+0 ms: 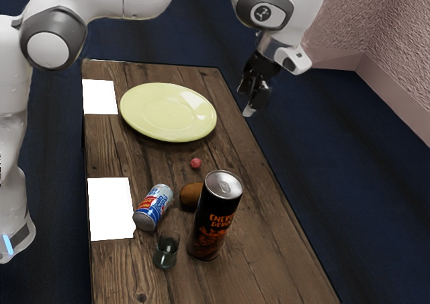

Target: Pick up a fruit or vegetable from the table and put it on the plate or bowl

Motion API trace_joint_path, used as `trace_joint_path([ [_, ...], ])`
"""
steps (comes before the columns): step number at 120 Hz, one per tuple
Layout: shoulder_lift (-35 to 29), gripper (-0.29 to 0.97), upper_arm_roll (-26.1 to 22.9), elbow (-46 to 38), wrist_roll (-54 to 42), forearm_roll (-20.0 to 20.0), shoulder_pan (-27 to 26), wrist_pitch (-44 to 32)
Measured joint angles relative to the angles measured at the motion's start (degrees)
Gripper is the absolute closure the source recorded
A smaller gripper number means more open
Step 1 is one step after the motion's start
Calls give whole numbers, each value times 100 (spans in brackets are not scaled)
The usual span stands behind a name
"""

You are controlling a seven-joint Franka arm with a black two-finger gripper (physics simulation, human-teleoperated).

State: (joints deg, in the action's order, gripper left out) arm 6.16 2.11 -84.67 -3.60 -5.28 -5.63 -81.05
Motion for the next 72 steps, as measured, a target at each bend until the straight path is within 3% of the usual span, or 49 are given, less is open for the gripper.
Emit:
trace_joint_path([
  [28, -711, 0, -95, -2180, -158, 90, 954, -1639],
  [38, -989, 0, -321, -2593, -218, 61, 1279, -2096],
  [60, -983, 0, -549, -2702, -123, 114, 103, -2684],
  [72, -1053, 0, -537, -2810, 28, 159, 54, -2842],
])
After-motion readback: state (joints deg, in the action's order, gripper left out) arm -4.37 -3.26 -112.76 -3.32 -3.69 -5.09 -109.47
